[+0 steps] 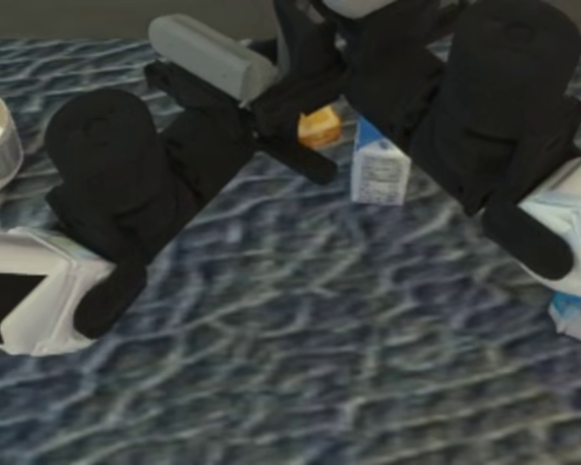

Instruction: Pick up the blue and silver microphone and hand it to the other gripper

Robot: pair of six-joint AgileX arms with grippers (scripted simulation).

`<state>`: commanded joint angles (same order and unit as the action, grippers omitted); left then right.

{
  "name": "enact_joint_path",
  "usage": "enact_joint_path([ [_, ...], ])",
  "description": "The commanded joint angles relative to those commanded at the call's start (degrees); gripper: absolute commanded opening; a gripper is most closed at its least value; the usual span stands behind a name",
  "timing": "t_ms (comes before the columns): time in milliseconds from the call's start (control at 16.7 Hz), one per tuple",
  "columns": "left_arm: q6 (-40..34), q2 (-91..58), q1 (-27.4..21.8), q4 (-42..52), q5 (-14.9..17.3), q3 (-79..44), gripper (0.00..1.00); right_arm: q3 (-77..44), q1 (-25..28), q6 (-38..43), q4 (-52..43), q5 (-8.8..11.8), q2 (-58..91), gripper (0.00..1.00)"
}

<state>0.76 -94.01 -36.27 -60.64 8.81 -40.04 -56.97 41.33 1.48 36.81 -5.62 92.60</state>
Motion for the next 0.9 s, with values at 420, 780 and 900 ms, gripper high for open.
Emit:
enact_joint_path([
  [420,0.0,0.0,0.0,0.0,0.0,0.0,0.53,0.0,0.0,0.0,0.0,0.0,0.0,0.00],
  [780,0.0,0.0,0.0,0.0,0.0,0.0,0.98,0.0,0.0,0.0,0.0,0.0,0.0,0.00],
  [900,0.0,0.0,0.0,0.0,0.0,0.0,1.00,0.0,0.0,0.0,0.0,0.0,0.0,0.00],
])
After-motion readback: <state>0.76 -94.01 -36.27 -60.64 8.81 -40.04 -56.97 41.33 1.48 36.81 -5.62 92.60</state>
